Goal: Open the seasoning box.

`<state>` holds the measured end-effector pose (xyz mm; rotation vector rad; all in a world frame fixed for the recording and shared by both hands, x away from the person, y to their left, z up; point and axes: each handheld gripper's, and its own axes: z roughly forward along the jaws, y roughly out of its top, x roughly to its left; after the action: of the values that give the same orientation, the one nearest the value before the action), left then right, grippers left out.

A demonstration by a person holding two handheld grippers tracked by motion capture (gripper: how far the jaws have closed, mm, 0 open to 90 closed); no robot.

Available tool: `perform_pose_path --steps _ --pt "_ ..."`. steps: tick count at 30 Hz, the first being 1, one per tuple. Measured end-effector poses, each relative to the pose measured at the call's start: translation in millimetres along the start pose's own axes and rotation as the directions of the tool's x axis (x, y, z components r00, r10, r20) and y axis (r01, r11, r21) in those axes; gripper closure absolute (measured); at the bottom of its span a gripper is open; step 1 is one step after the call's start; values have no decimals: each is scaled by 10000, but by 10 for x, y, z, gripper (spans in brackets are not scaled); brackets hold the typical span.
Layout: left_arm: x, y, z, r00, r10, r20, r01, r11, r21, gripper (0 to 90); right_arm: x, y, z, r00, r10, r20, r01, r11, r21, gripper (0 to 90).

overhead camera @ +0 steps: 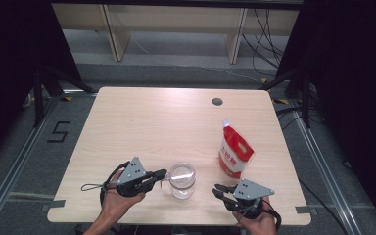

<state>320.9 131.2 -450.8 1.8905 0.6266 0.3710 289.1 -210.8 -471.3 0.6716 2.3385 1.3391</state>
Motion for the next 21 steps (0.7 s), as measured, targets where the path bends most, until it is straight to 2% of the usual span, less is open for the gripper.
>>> perform_pose_path --steps 2,3,4,5,6,7,11,21 --pt "19 -1 -9 10000 61 -34 -61 9999 100 895 15 29 46 9999 79 -71 -80 9999 -115 819" --pt "23 -8 -10 9999 -38 -100 39 10000 70 895 13 49 64 9999 -93 -120 92 9999 -96 827" --pt "21 -15 -10 9997 -242 -85 243 9997 74 895 22 62 86 9999 -53 -112 51 9999 -132 833" --pt "27 -20 -12 9996 -248 -93 248 9997 71 895 21 77 104 9996 -214 -166 212 9997 -104 837" --pt "30 -26 -12 9995 -303 -93 303 9995 26 895 29 91 119 9997 -149 -172 147 9998 -124 841" --pt "40 -25 -14 9998 -168 -63 168 9999 16 895 26 107 136 9995 -222 -213 218 9996 -183 843" --pt "56 -25 -16 10000 -51 -16 51 10000 37 895 24 170 185 9993 -269 -267 259 9990 -357 856" --pt "59 -37 -16 9999 -146 -6 146 9999 16 895 59 351 346 9970 -531 -558 490 9962 -721 900"
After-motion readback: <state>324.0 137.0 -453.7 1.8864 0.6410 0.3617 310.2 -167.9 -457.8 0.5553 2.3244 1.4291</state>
